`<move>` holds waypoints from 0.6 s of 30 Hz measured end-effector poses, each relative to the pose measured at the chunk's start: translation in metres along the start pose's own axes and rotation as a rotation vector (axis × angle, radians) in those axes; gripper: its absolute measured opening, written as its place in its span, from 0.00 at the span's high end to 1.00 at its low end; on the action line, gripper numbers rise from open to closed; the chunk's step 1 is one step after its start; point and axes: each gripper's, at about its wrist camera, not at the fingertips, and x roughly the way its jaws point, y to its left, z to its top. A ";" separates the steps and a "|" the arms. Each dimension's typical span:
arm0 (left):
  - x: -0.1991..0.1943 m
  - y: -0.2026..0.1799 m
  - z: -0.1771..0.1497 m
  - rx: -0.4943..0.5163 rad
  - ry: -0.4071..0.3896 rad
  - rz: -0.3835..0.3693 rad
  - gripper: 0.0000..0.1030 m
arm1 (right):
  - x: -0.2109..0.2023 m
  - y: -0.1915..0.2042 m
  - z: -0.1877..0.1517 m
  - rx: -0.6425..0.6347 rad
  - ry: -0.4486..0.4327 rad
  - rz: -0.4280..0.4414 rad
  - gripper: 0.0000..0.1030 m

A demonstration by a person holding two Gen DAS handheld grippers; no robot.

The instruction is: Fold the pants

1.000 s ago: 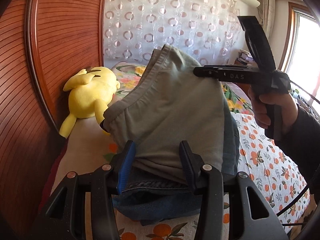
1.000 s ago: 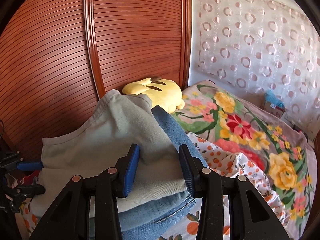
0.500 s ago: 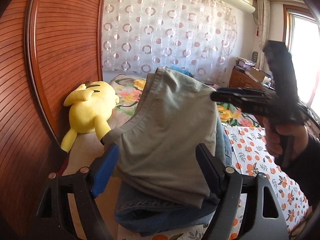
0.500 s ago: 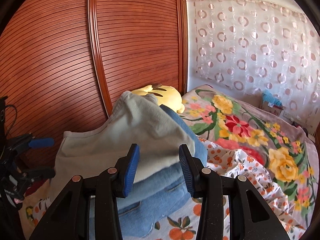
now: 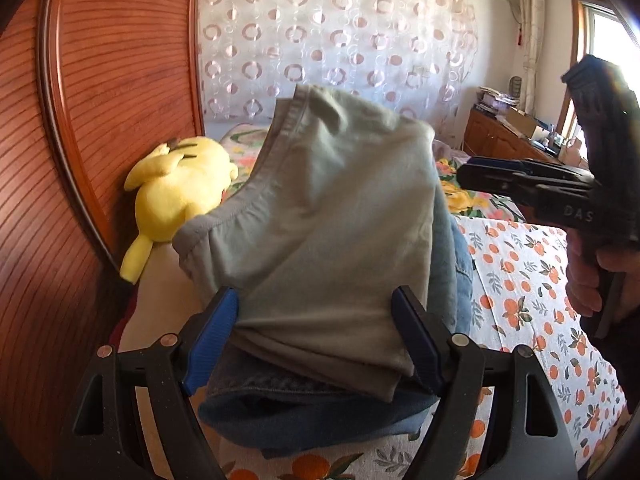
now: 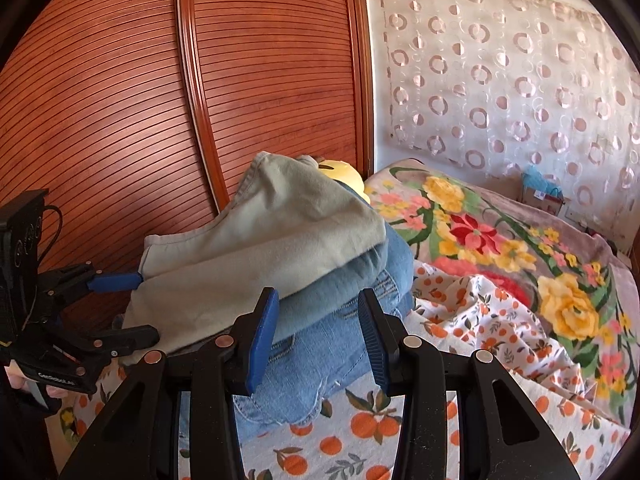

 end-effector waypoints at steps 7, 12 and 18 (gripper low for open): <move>-0.008 -0.006 -0.003 -0.006 -0.001 0.015 0.22 | -0.014 0.002 -0.009 0.027 0.005 -0.020 0.59; -0.023 -0.022 -0.001 0.027 -0.030 0.004 0.22 | -0.032 0.006 -0.019 0.056 0.001 -0.046 0.59; -0.034 -0.040 -0.002 0.041 -0.067 -0.032 0.13 | -0.061 0.012 -0.036 0.082 -0.008 -0.086 0.59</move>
